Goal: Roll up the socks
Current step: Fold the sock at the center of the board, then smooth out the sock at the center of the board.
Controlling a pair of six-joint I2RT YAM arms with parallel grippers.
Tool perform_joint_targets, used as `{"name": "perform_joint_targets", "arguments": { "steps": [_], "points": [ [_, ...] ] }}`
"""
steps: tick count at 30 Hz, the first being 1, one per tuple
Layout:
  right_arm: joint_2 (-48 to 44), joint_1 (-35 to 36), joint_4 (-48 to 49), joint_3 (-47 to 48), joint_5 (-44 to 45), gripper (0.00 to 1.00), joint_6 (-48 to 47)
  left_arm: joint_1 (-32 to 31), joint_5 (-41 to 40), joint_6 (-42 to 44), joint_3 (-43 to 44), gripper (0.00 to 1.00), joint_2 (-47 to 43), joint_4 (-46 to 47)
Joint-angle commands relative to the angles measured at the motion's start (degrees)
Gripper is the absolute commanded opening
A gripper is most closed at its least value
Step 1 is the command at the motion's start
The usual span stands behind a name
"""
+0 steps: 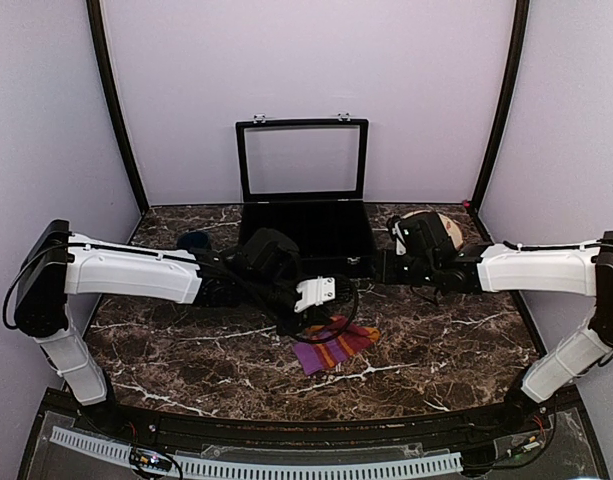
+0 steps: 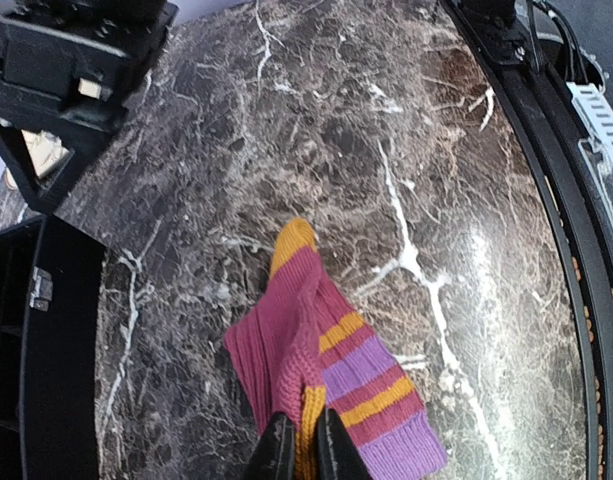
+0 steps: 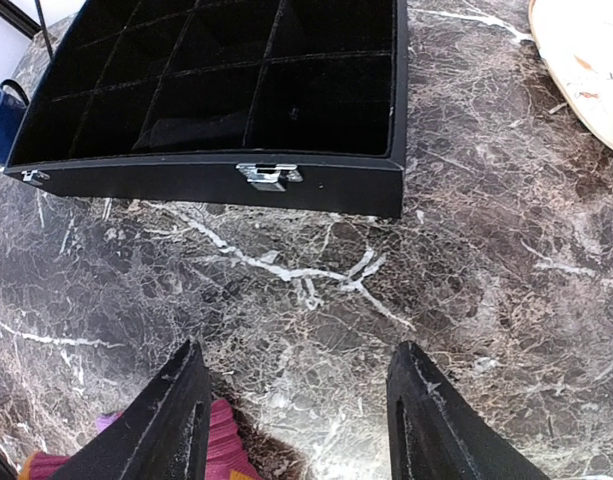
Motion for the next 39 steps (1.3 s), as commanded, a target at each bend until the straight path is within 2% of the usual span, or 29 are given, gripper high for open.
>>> {"name": "perform_joint_targets", "arguments": {
  "steps": [1,6,13,17,28,31,34,39],
  "points": [
    [-1.0,1.2,0.6,0.7,0.8,0.56,1.1,-0.3,0.2,-1.6,-2.4,0.1,-2.2,0.5],
    [-1.3,2.0,0.6,0.0,0.8,0.56,1.7,-0.6,-0.2,-3.1,-5.4,0.12,-3.6,2.3],
    [-1.3,2.5,1.1,-0.4,0.3,0.57,2.5,-1.4,-0.8,-4.6,-6.6,0.2,-3.5,1.5],
    [-1.2,2.8,1.3,-0.6,0.2,0.58,2.8,-1.9,-0.9,-5.8,-7.8,0.3,-4.0,1.6],
    [-1.6,3.4,1.7,-2.9,-2.3,0.59,4.1,-2.8,-1.0,-8.1,-8.5,0.34,-6.8,0.5],
    [-2.0,3.7,3.2,-5.4,-4.2,0.63,4.5,-3.4,0.7,-9.1,-8.0,0.35,-6.2,-0.5],
    [-2.4,4.0,6.0,-7.8,-6.6,0.72,5.3,-4.0,1.4,-10.0,-6.8,0.35,-4.2,-2.6],
    [-2.5,4.8,7.6,-10.1,-8.4,0.72,5.8,-4.3,0.4,-12.0,-6.7,0.39,-2.2,-3.1]
  ]
}}
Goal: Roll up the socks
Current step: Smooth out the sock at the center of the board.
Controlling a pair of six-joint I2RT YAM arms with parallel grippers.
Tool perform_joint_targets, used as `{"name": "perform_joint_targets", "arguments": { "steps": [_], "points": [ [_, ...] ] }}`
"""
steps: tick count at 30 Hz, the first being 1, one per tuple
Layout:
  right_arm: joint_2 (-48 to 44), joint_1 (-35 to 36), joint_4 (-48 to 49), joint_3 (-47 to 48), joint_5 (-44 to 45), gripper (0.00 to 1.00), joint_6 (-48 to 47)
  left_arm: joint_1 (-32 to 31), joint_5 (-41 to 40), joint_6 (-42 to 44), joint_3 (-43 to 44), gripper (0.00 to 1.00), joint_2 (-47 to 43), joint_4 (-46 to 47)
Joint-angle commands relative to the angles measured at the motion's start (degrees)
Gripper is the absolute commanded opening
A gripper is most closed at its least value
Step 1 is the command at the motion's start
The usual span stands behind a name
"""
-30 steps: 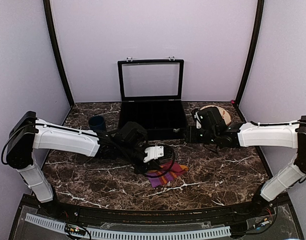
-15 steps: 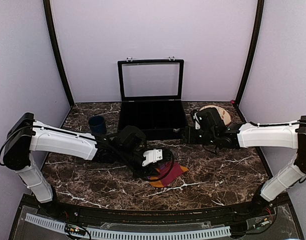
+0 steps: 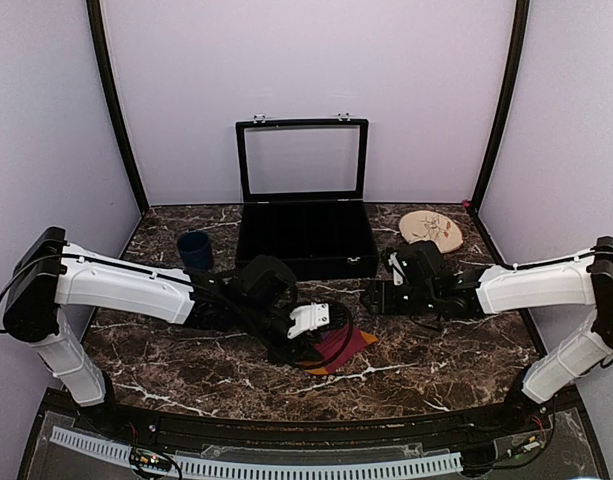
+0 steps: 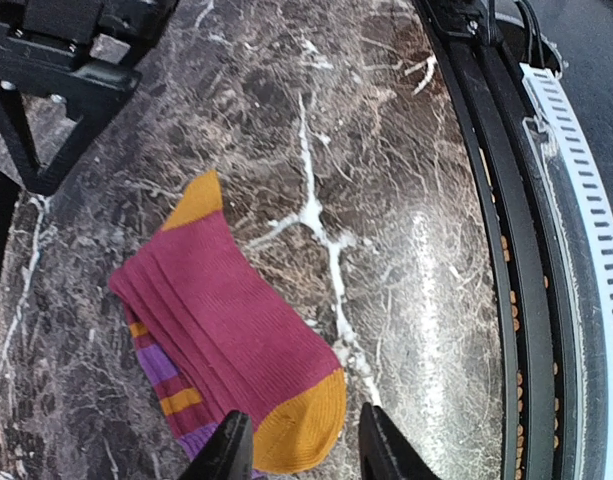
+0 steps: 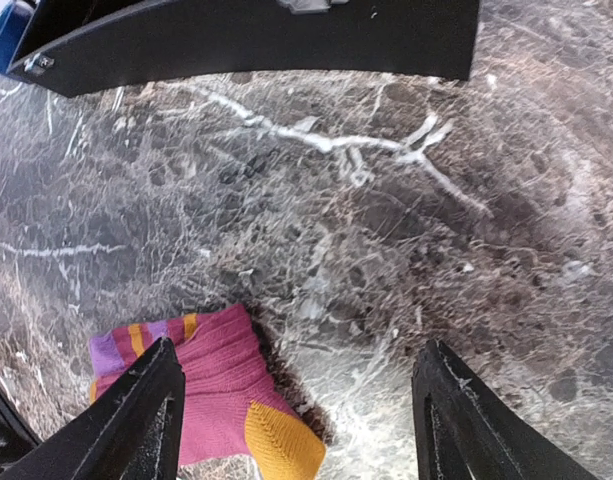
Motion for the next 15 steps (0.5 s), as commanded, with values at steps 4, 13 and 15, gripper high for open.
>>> {"name": "perform_joint_targets", "arguments": {
  "steps": [4,13,15],
  "points": [
    [-1.3,1.3,5.9,-2.7,-2.8,0.72,1.2,-0.3,-2.2,-3.5,1.0,0.44,2.2,-1.9],
    [1.5,3.2,7.1,-3.0,-5.1,0.72,1.9,-0.3,-5.6,-4.8,2.9,0.43,7.0,-3.6],
    [1.8,3.3,7.2,-3.0,-5.3,0.71,2.0,-0.3,-6.0,-5.0,2.8,0.42,7.4,-3.4]
  ]
}}
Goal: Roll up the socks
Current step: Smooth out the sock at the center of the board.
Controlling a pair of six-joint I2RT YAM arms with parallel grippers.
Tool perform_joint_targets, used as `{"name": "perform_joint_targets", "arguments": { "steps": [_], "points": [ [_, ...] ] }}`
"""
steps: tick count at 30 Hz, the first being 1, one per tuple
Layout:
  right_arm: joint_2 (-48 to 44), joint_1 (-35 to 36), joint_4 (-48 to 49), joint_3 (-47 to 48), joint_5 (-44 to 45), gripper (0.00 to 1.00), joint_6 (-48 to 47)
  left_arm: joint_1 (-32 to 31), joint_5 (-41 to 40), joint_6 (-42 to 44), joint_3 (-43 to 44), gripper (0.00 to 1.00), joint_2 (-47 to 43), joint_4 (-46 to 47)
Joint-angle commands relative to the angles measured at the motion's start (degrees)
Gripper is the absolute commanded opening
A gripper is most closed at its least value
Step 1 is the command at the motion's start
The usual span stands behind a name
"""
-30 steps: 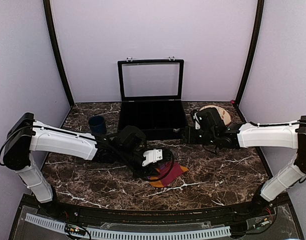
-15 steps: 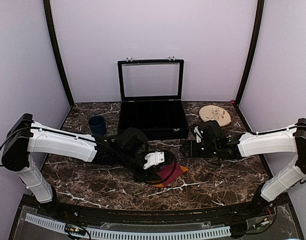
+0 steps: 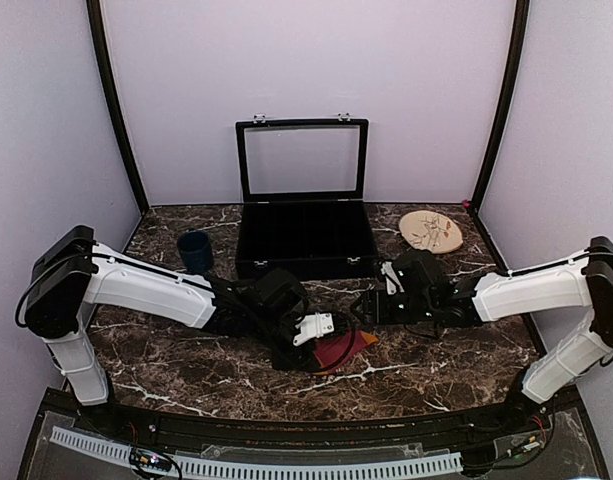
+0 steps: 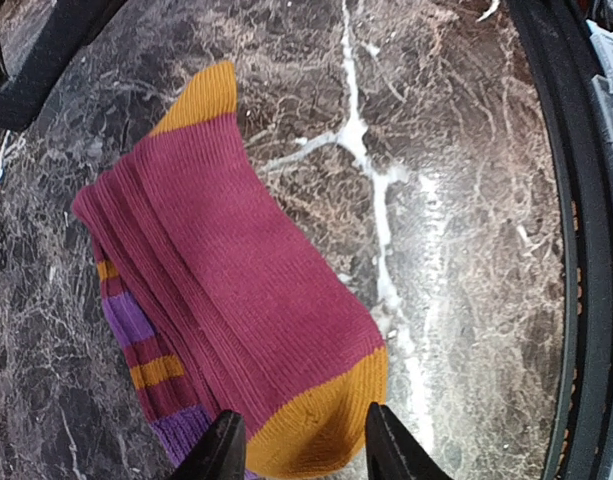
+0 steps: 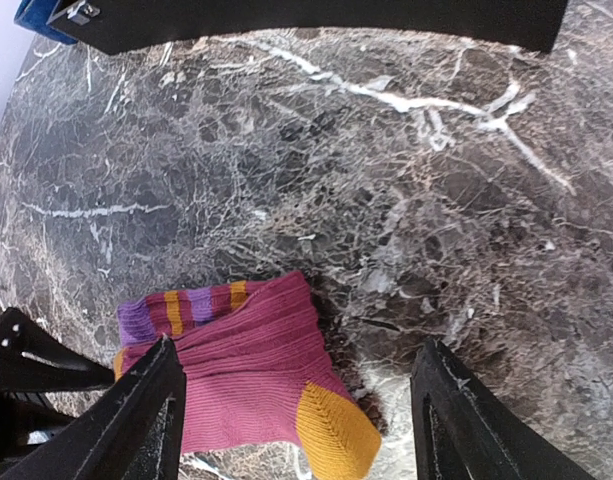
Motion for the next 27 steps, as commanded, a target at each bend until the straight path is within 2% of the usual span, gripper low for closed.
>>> {"name": "perform_joint_targets", "arguments": {
  "steps": [1,13,19,27],
  "points": [
    [1.2,0.7,2.5,-0.5,-1.0,0.71,0.7,-0.1,-2.0,-1.0,1.2,0.42,0.6,-1.3],
    [3.3,1.1,2.4,-0.2,-2.0,0.71,0.8,0.7,-2.0,-1.1,1.6,0.22,2.6,-2.2],
    [3.9,1.4,2.2,-0.1,-2.1,0.71,0.7,0.9,-1.8,-0.7,2.0,0.0,3.2,-3.1],
    [4.3,1.7,2.2,-0.2,-2.3,0.71,0.8,1.0,-3.1,0.9,4.7,0.0,2.1,-6.1]
  ]
}}
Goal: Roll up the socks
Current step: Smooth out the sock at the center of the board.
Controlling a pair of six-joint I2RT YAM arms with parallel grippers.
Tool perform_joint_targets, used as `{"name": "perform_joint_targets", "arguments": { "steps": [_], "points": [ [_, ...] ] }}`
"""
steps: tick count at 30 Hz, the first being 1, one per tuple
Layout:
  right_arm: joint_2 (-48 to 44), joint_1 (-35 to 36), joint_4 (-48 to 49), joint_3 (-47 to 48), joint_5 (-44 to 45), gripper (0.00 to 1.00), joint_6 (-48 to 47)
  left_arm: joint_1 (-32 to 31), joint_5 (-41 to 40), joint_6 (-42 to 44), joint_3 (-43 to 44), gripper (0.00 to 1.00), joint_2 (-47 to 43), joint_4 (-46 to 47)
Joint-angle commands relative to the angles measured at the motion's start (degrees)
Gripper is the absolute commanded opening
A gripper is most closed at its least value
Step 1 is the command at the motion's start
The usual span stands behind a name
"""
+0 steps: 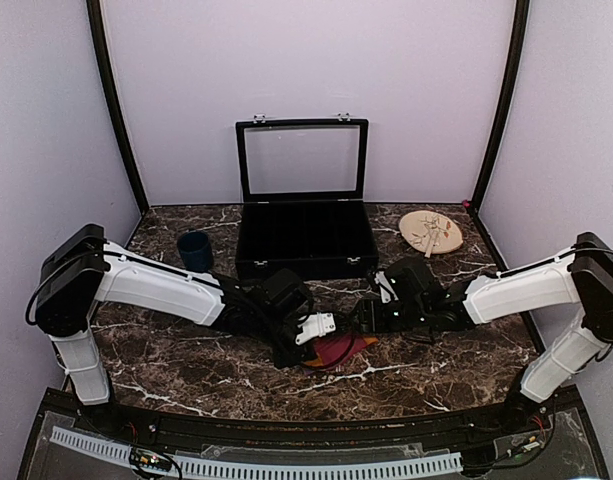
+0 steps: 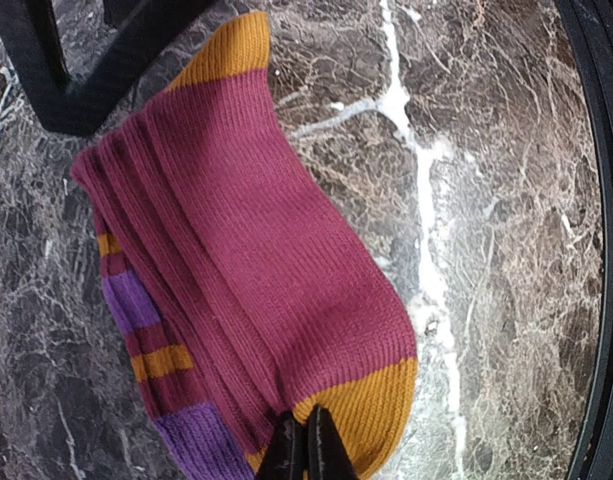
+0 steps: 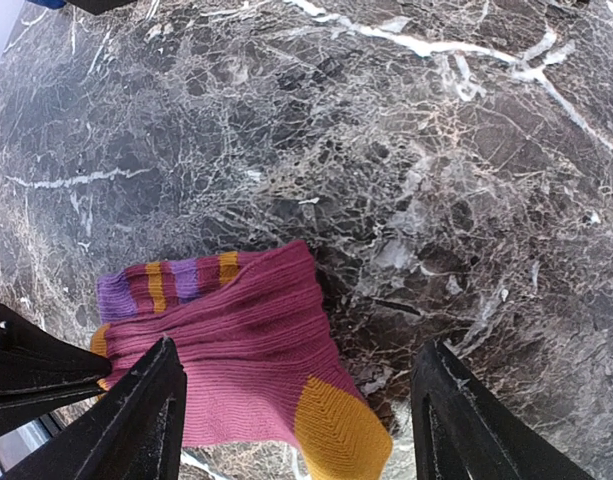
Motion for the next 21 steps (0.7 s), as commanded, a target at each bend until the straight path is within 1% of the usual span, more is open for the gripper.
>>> {"name": "perform_joint_targets", "arguments": {
  "steps": [1,12,21],
  "points": [
    [0.5,0.6,1.8,-0.3,-0.3,0.71,0.2,0.3,-0.8,1.5,2.5,0.0,-1.5,-3.4],
    [0.6,1.0,2.3,-1.1,-0.5,0.71,0.4,0.3,-2.5,3.3,5.7,0.0,-3.4,-6.8],
    [0.6,1.1,2.4,-1.5,-0.6,0.71,0.4,0.5,-4.7,4.4,4.5,0.0,-3.0,-7.3]
  ]
}}
